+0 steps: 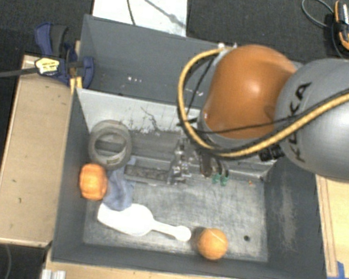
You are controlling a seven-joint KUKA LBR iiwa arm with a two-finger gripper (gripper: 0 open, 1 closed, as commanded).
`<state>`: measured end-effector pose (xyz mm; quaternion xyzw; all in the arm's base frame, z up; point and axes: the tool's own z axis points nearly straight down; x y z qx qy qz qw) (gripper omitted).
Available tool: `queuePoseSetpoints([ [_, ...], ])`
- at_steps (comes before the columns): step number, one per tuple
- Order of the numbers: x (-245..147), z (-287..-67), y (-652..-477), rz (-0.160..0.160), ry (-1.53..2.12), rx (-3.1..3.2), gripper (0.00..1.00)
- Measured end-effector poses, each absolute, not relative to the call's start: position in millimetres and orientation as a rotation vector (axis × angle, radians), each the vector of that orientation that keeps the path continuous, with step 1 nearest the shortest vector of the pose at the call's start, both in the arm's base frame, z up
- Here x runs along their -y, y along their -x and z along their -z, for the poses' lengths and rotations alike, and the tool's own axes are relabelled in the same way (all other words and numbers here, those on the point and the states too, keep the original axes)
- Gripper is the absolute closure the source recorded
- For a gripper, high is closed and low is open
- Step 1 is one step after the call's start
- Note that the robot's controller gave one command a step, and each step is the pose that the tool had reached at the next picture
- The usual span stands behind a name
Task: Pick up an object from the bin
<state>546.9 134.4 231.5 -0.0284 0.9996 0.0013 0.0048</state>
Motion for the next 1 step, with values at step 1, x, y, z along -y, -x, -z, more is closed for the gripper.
queuePoseSetpoints([
  [1,-112.3,-180.9,-536.0,-0.001,0.088,-3.137,1.00],
])
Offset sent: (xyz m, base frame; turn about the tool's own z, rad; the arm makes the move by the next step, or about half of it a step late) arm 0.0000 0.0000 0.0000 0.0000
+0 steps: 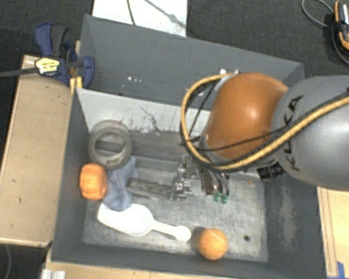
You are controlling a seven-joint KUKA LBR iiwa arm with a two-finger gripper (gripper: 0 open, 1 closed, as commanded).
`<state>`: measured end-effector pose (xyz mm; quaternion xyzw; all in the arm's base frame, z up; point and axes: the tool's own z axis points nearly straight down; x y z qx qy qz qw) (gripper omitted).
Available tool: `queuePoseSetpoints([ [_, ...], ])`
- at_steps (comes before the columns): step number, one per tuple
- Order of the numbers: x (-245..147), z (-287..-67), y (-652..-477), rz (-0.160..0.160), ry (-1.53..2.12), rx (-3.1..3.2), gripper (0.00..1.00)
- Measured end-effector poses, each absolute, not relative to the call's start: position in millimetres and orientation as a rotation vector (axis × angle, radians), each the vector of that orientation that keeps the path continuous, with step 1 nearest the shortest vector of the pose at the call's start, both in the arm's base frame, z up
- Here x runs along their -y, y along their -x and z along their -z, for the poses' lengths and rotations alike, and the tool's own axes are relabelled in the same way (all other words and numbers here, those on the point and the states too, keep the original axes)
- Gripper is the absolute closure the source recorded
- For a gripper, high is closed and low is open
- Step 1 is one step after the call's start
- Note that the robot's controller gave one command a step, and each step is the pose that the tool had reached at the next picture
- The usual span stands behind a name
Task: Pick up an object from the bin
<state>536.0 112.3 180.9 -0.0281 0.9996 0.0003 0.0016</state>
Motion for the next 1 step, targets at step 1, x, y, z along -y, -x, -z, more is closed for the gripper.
queuePoseSetpoints([
  [1,-112.4,-180.9,-536.0,-0.001,0.089,-3.137,1.00],
])
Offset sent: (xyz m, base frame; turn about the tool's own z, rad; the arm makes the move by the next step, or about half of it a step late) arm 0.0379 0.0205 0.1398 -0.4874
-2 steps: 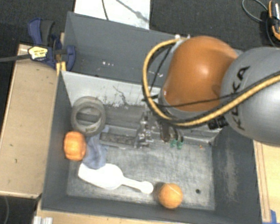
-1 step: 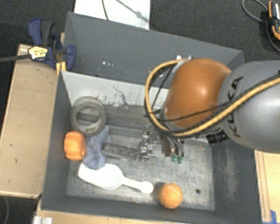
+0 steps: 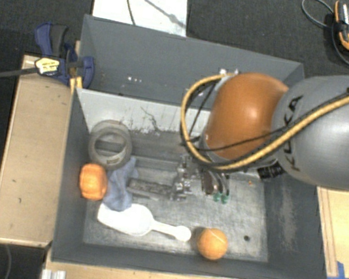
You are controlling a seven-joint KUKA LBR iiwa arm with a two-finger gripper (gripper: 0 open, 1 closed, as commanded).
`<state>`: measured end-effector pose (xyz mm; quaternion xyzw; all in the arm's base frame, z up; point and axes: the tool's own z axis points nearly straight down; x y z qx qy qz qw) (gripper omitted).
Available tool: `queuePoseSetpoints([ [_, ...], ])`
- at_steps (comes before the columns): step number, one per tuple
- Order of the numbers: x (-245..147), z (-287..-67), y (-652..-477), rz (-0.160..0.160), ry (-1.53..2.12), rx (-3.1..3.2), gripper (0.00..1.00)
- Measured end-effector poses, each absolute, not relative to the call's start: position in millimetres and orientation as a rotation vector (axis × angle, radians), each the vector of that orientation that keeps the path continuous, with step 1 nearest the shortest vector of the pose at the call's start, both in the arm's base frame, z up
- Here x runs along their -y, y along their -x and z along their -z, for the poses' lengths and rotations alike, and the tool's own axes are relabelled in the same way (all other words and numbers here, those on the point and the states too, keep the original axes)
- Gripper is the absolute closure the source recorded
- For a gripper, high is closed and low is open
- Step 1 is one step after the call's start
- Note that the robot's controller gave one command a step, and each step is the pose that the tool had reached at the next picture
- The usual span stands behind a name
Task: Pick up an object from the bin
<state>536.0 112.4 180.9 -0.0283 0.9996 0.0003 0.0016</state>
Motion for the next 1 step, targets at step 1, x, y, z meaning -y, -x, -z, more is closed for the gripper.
queuePoseSetpoints([
  [1,-117.4,-213.1,-544.4,0.000,0.271,-3.130,1.00],
])
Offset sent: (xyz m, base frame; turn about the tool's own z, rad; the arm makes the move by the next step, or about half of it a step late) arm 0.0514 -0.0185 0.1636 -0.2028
